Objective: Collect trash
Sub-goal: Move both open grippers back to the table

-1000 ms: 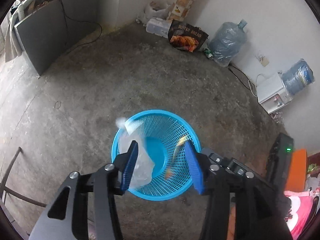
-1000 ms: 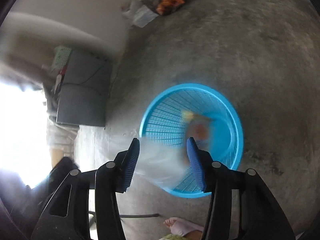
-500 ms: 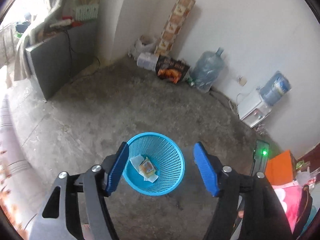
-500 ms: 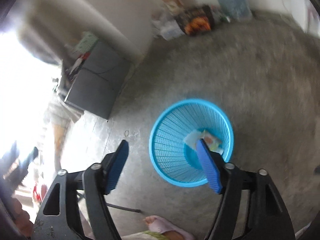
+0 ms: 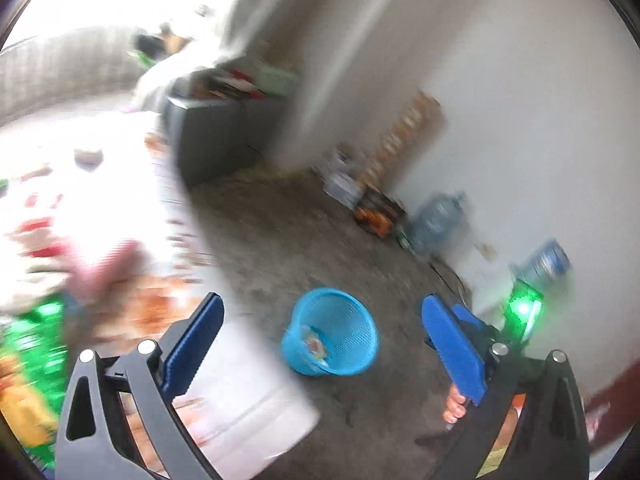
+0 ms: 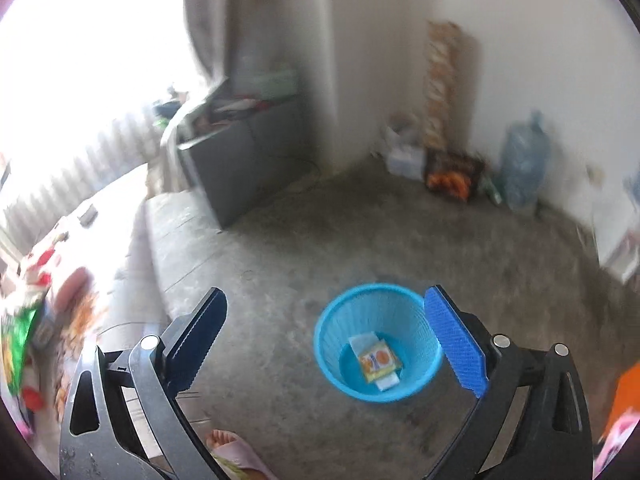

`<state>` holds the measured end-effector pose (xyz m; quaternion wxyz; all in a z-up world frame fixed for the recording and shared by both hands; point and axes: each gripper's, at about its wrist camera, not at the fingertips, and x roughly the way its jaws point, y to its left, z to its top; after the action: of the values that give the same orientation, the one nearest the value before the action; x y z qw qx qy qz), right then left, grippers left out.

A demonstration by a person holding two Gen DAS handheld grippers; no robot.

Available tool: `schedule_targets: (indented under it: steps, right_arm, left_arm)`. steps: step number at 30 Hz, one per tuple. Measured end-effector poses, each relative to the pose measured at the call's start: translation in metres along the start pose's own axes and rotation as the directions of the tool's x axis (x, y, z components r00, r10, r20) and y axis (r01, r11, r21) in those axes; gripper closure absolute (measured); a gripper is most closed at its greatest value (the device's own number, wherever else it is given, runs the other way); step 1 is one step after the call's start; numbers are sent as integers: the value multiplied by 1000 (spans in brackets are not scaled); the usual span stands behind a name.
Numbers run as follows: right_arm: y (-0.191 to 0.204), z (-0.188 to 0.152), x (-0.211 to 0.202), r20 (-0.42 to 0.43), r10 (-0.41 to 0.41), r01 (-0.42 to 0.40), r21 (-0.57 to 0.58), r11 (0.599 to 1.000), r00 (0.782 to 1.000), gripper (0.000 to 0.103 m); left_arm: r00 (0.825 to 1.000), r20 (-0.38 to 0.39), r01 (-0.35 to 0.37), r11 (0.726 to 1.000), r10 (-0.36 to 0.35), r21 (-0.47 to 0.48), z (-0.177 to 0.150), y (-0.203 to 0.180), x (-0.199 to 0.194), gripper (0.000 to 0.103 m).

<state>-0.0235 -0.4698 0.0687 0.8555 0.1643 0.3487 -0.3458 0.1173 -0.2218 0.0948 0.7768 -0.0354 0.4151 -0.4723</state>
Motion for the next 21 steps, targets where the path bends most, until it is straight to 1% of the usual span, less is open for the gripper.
schedule_targets:
  steps: [2,3,5,7,8,9,10,11,12,13,14,16,19,20,21]
  right_arm:
    - [27,5,-6,18,24,-22,-69,997,1000,8]
    - [38,7,-10,30,38,-35,-94,995,999,8]
    - [58,11,-16,48,66,-59,-135,989,997,8]
    - [75,16,-24,56,123,-113,-155,981,991,8]
    - [83,19,-28,55,165,-154,-159,975,985,8]
    - [87,21,-28,51,213,-203,-156,967,976,8]
    - [92,23,-29,44,277,-269,-143,953,960,8]
    - [100,24,-34,35,325,-318,-127,940,945,8]
    - [106,25,-33,18,382,-378,-108,919,924,8]
    - [112,27,-32,0,411,-410,-93,907,911,8]
    - [121,29,-29,-32,447,-449,-73,891,894,8]
    - [134,32,-19,-94,496,-501,-38,865,864,8]
    - [154,32,2,-180,571,-575,36,818,801,8]
    - [163,32,5,-198,584,-586,58,809,787,8]
    - [172,31,10,-222,604,-602,82,794,766,8]
  left_arm:
    - [997,44,-65,997,67,-43,-3,26,-35,6]
    - [994,56,-87,995,90,-58,-4,35,-46,6]
    - [984,92,-142,984,152,-106,-9,58,-77,6]
    - [969,130,-189,970,209,-151,-17,82,-106,6]
    - [961,151,-207,963,233,-170,-19,94,-119,6]
    - [947,182,-229,954,264,-194,-25,109,-137,6]
    - [935,205,-246,945,289,-213,-30,118,-150,6]
    - [927,220,-254,940,304,-227,-33,128,-157,6]
    - [918,238,-260,934,318,-247,-38,139,-169,6]
    - [913,247,-260,930,324,-259,-41,145,-175,6]
    - [908,259,-256,926,329,-277,-45,157,-181,6]
    - [910,264,-236,924,319,-301,-53,173,-187,6]
    - [919,252,-210,917,303,-339,-57,194,-185,6]
    - [921,246,-205,914,301,-350,-56,202,-183,6]
    - [922,241,-204,910,302,-361,-53,210,-179,6]
